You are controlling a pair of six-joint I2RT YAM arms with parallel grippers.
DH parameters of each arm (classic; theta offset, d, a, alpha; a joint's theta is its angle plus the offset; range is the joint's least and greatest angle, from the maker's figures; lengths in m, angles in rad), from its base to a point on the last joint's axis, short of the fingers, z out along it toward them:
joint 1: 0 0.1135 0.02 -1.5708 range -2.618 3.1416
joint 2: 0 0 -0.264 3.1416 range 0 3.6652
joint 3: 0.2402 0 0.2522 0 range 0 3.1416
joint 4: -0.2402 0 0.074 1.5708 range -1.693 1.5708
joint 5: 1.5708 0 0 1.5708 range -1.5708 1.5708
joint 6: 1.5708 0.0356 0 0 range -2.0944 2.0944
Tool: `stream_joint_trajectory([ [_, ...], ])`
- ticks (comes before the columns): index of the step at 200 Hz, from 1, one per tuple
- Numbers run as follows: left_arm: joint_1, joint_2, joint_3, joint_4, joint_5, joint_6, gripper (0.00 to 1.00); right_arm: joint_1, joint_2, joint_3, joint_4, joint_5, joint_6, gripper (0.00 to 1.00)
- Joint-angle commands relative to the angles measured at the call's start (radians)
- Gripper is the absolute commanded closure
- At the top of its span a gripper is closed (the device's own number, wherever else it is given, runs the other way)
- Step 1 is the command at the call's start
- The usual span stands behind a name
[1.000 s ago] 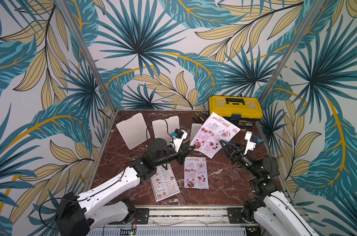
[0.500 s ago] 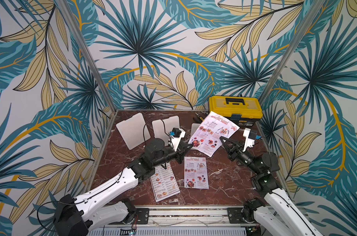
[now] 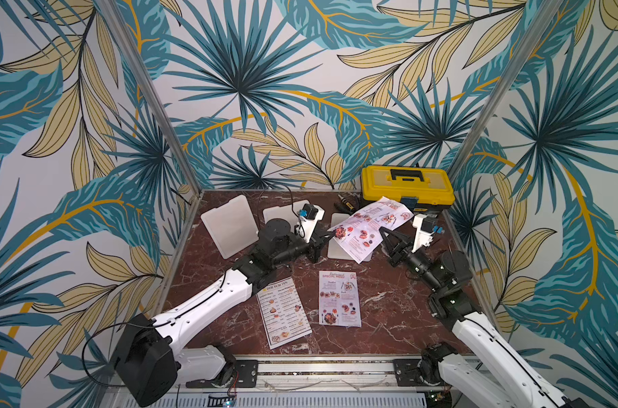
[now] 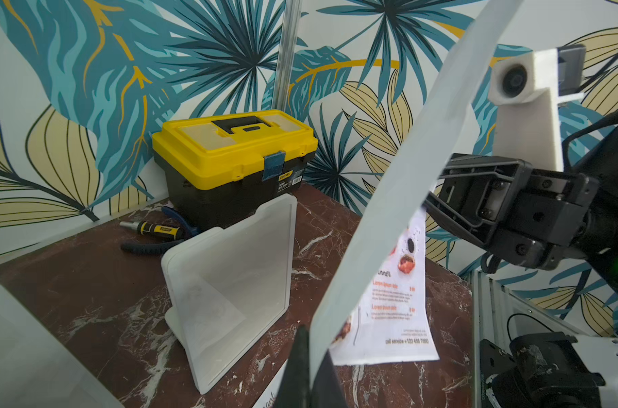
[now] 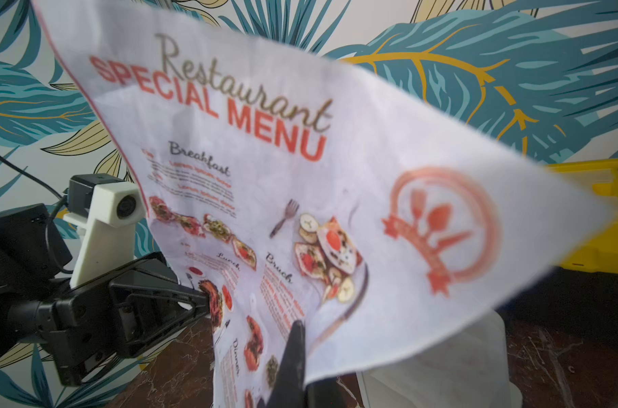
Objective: Insert the menus into the narrow rack
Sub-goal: Insert the menu into the narrow rack.
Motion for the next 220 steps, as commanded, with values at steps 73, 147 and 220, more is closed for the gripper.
stream_joint_trajectory([
  [73,0.121,0.098,0.165,0.007,0.115,0.016,1.0,-0.011,0.195,0.204,0.151,-0.031,-0.031,1.0],
  [147,0.15,0.226,0.294,0.007,0.152,0.037,1.0,-0.04,0.367,0.332,0.225,-0.052,-0.04,1.0],
  [220,0.17,0.38,0.42,0.008,0.158,0.064,1.0,-0.14,0.57,0.408,0.456,-0.201,0.091,1.0],
])
